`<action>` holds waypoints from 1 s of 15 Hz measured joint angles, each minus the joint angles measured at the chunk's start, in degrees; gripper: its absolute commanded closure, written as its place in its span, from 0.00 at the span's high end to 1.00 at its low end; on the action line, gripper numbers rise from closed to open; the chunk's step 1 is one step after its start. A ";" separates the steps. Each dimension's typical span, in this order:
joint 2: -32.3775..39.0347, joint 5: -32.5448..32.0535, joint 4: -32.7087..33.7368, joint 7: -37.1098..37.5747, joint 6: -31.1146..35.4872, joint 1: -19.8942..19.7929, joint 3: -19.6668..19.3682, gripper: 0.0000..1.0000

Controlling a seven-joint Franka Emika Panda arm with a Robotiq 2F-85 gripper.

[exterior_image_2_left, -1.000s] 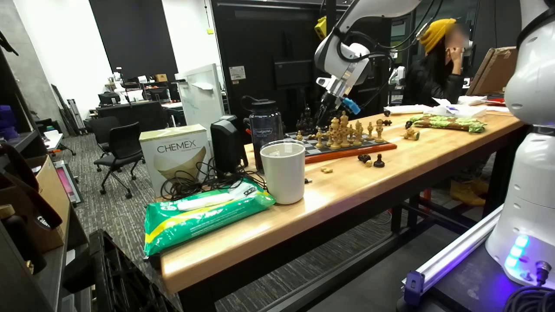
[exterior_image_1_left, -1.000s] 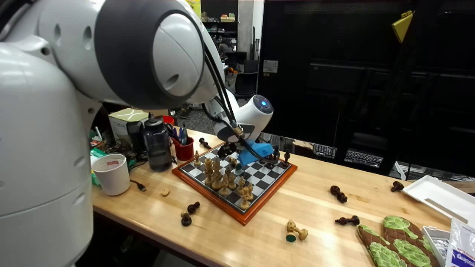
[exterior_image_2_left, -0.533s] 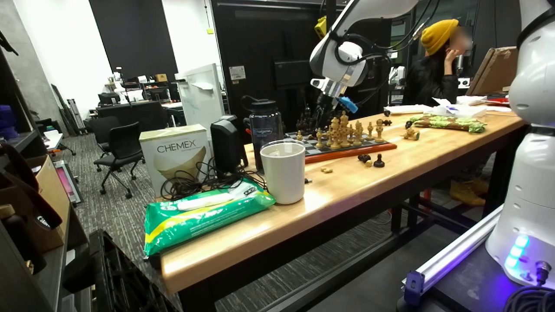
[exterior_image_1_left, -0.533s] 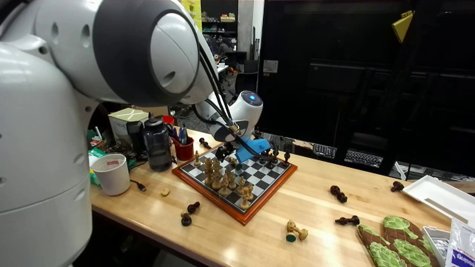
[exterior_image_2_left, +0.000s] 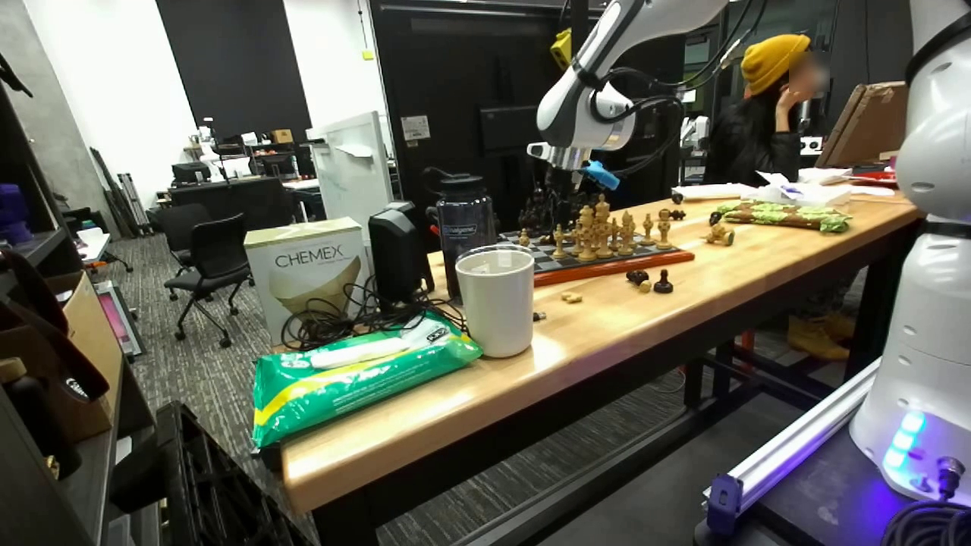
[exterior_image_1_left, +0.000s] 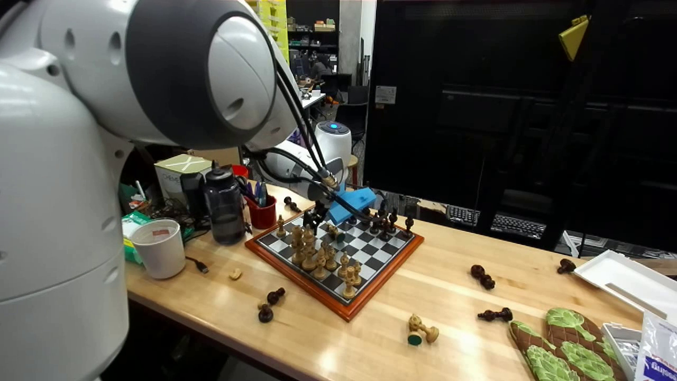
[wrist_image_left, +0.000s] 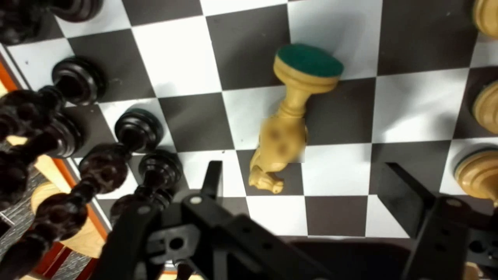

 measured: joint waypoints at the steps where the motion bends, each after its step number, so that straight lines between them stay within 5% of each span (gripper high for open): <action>1: -0.19 -2.48 0.04 2.07 -0.49 0.09 -0.01 1.00; 9: -1.44 -19.75 3.08 15.81 -11.57 1.61 -0.51 1.00; 15: -1.44 -21.11 4.04 17.22 -13.34 2.18 -0.63 1.00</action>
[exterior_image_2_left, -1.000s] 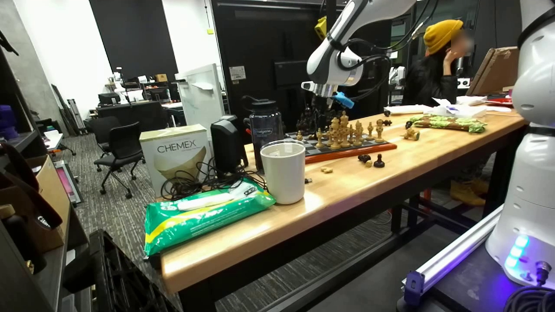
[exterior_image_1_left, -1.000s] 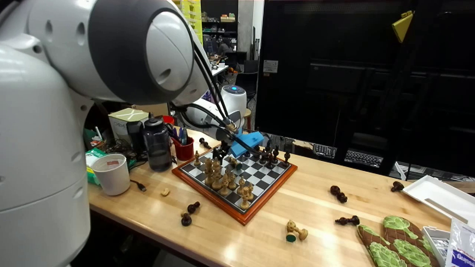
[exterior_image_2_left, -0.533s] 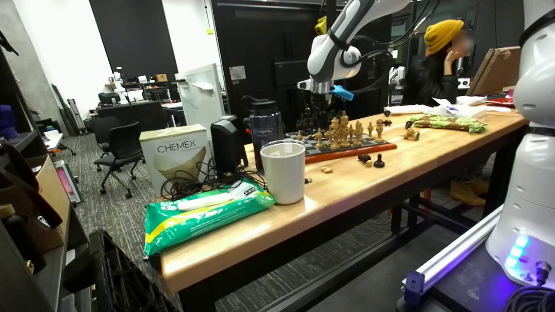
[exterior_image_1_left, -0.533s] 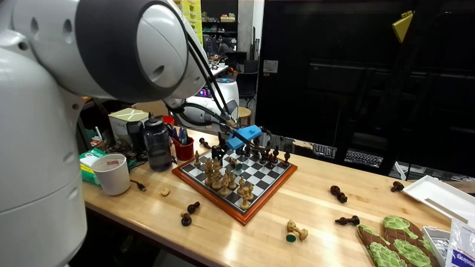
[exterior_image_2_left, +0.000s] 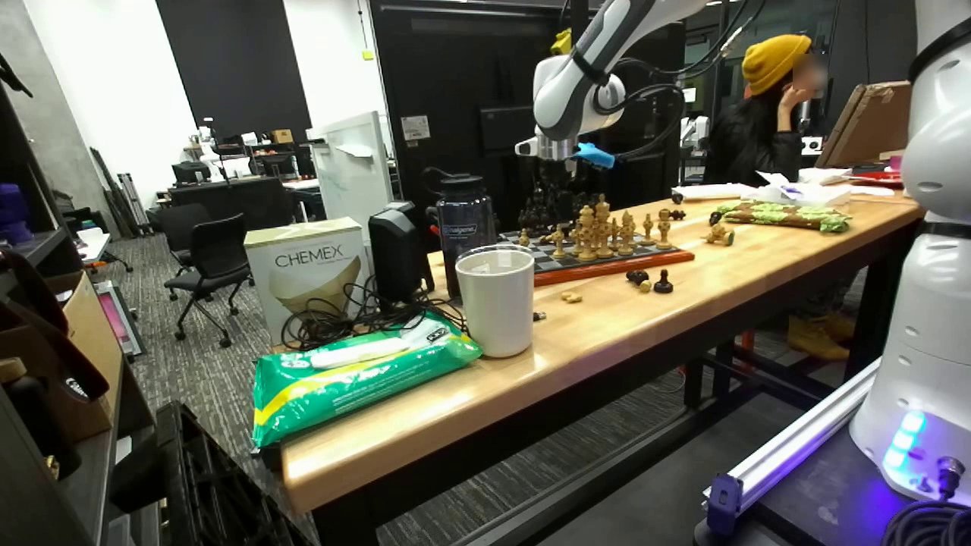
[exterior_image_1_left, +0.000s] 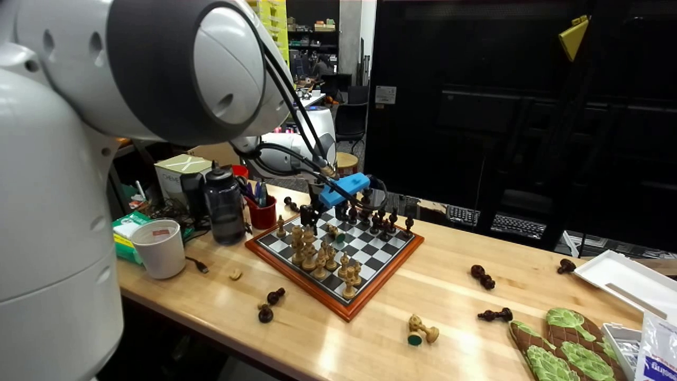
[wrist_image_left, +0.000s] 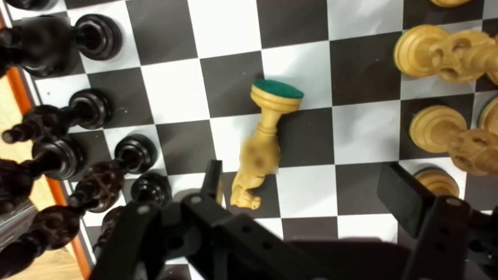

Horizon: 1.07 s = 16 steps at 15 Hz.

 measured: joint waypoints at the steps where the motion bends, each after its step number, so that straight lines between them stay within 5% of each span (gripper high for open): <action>1: 0.00 0.00 0.00 0.00 -0.01 0.00 -0.03 1.00; 16: 7.28 -8.90 13.16 -0.67 -19.51 3.74 1.33 1.00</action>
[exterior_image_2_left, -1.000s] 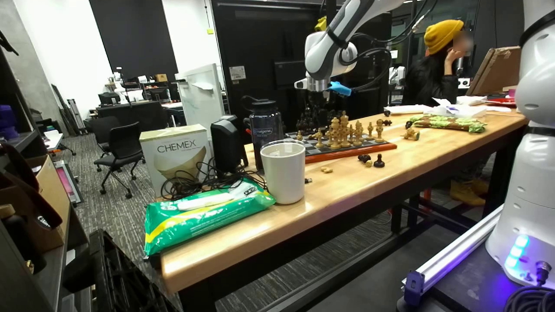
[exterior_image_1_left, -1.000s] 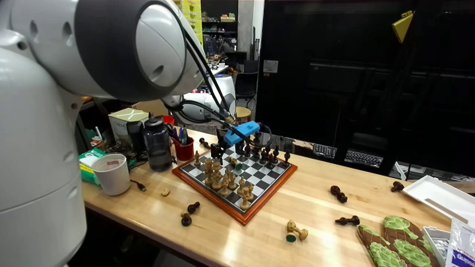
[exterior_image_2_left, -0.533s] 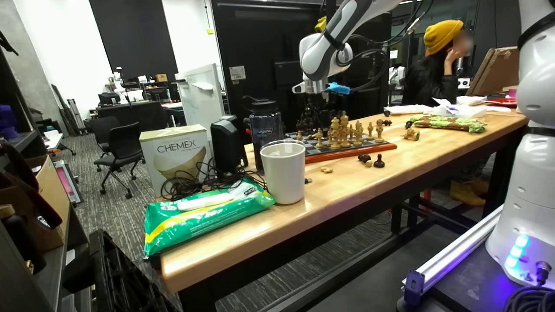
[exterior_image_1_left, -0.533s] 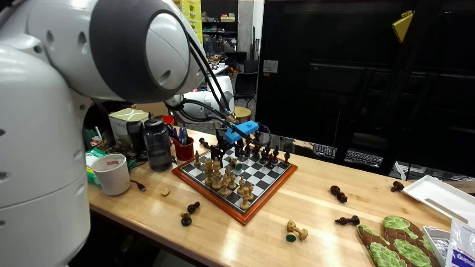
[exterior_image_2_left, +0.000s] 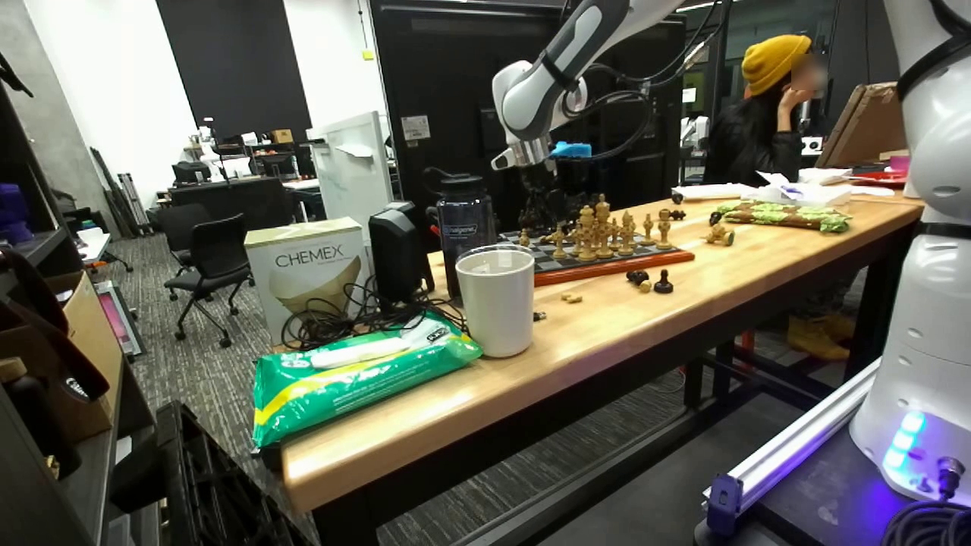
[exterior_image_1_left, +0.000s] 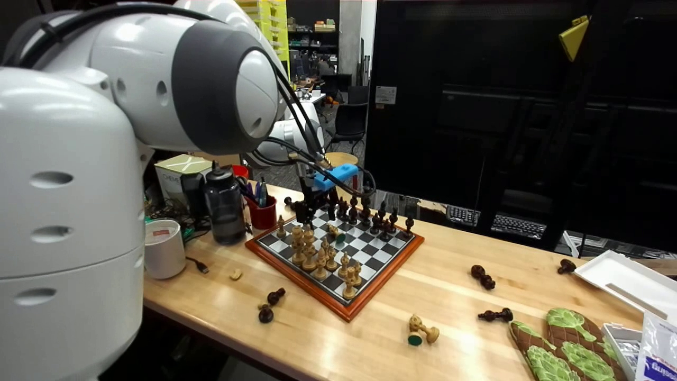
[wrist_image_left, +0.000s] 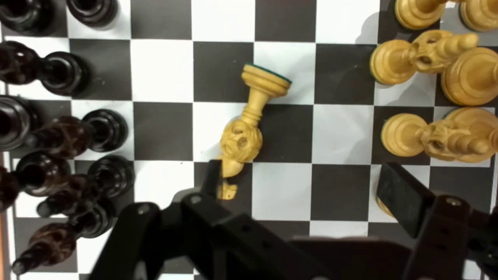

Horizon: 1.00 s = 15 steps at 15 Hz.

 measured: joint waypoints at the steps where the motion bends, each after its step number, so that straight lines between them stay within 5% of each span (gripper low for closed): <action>1: 0.77 -0.83 1.03 -0.11 -0.81 0.26 0.06 1.00; 15: 6.43 -10.54 7.43 -1.61 -7.41 3.38 0.20 1.00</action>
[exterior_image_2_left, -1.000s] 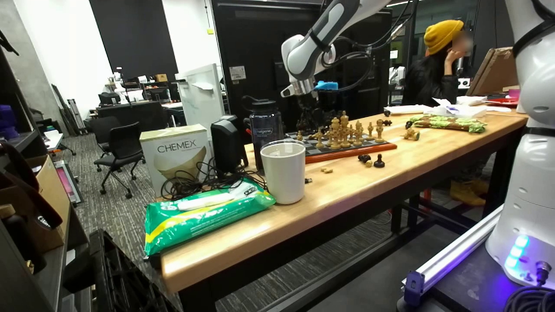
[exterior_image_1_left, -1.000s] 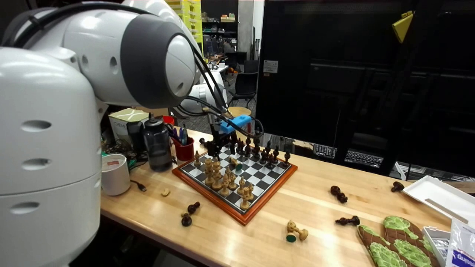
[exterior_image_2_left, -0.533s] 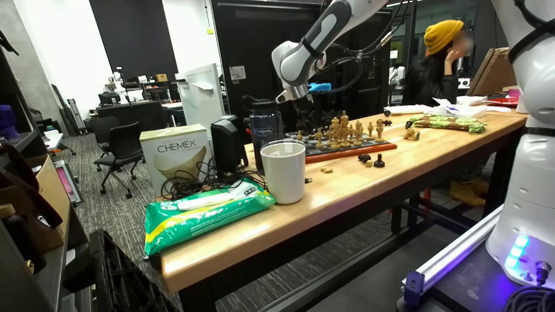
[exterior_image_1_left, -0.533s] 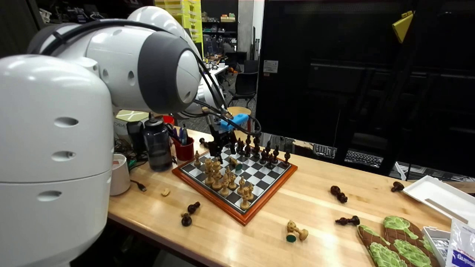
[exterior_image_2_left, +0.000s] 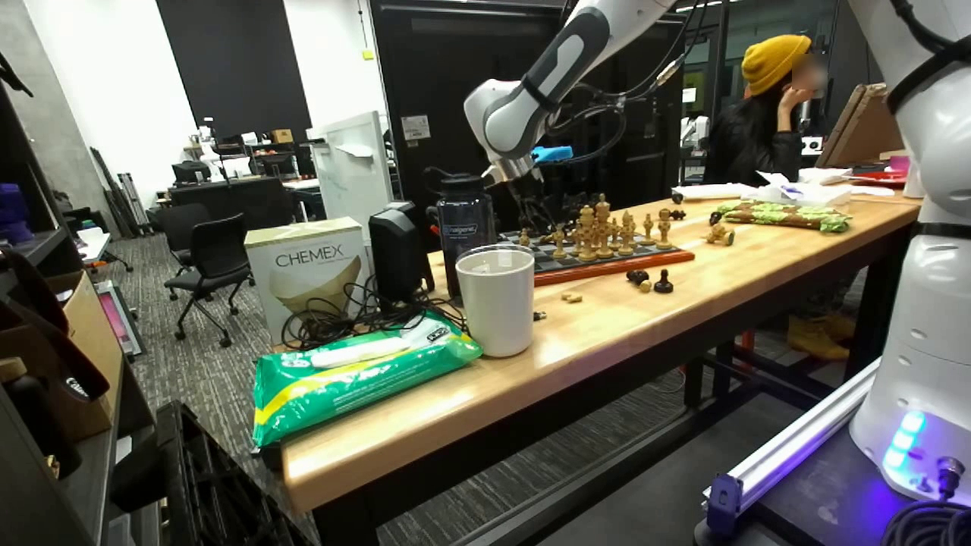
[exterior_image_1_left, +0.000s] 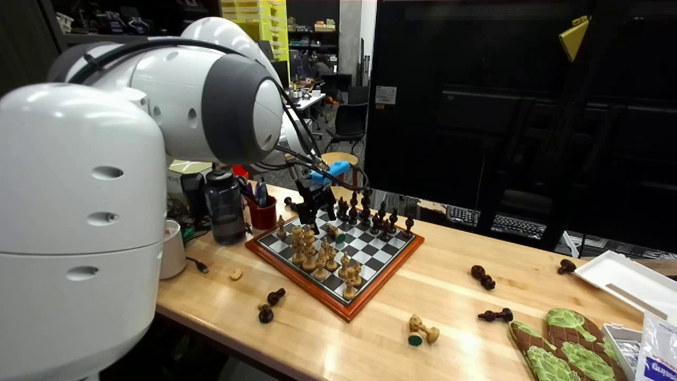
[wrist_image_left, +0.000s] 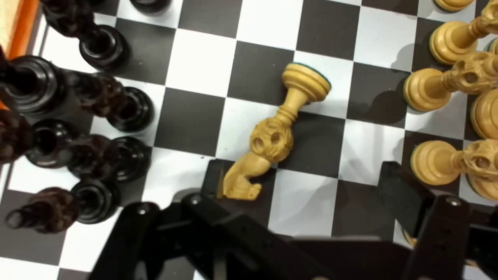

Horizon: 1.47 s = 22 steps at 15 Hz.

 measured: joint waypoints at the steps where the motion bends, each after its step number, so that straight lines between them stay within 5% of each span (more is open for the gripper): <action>1: 0.09 -0.41 0.07 0.09 0.00 0.14 0.00 1.00; 17: 1.78 -2.58 0.22 4.29 1.06 0.02 -1.14 1.00; 18: 2.03 -2.58 0.30 4.29 1.12 0.00 -1.17 0.75; 22: 2.72 -2.58 1.14 4.27 1.13 0.00 -1.20 0.52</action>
